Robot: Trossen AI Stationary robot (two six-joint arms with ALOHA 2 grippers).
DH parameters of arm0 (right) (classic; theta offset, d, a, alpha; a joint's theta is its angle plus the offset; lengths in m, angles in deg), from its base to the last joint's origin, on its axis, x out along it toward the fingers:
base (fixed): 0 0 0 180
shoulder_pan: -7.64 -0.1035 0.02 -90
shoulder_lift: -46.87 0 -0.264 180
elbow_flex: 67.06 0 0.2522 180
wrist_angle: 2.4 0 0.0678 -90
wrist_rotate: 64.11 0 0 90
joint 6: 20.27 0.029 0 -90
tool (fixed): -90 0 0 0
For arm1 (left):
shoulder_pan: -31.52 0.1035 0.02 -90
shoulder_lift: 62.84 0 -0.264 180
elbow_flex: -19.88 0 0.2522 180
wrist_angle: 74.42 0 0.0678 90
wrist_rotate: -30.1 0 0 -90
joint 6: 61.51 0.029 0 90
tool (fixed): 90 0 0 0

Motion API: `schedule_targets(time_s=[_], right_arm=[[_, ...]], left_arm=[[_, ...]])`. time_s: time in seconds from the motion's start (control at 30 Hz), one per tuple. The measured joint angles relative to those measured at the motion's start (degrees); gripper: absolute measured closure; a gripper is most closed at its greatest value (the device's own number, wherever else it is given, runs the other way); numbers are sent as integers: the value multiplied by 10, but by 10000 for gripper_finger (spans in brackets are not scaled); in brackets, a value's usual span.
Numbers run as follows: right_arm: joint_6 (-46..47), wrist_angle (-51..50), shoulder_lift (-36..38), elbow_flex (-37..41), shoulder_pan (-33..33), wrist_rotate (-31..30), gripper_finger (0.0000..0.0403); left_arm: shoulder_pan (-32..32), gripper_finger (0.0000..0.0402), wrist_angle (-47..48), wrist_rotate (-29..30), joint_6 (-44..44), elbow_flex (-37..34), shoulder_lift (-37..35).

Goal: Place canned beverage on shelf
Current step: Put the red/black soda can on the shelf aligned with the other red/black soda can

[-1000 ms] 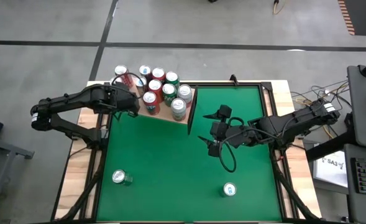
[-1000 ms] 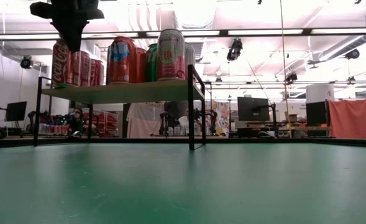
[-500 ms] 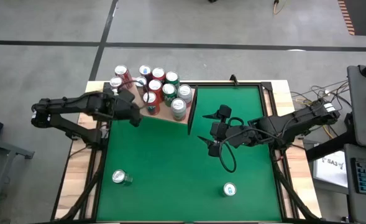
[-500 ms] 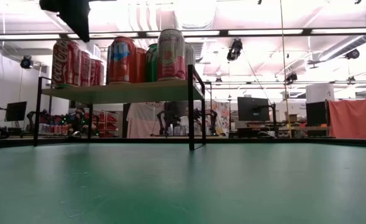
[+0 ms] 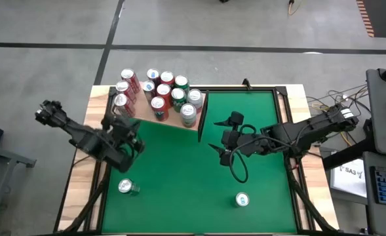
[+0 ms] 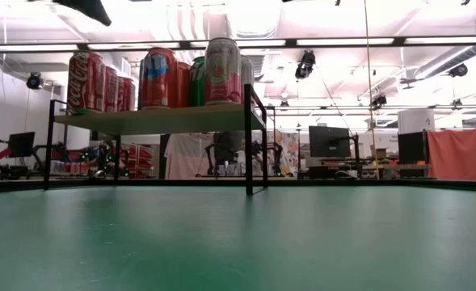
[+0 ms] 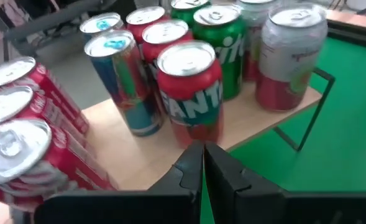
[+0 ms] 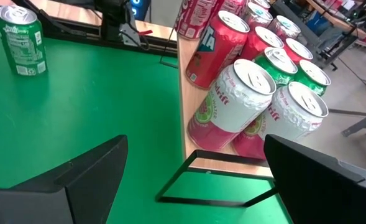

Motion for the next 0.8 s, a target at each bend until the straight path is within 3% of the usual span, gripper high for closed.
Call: schedule_targets(time_s=[0.2,0.37,0.47,0.63,0.8], right_arm=[[1,0,0,6,0,0,35],[-10,6,0,14,0,0,35],[-24,8,0,20,0,0,35],[-27,10,0,22,0,0,35],[-42,27,0,24,1,0,35]], left_arm=[[-36,402,9,20,-92,-99,-12],[-36,402,8,26,-70,-170,-12],[-36,402,7,73,-73,-208,-10],[-36,402,2,150,-175,-265,-10],[-32,402,-2,178,-276,-305,-10]])
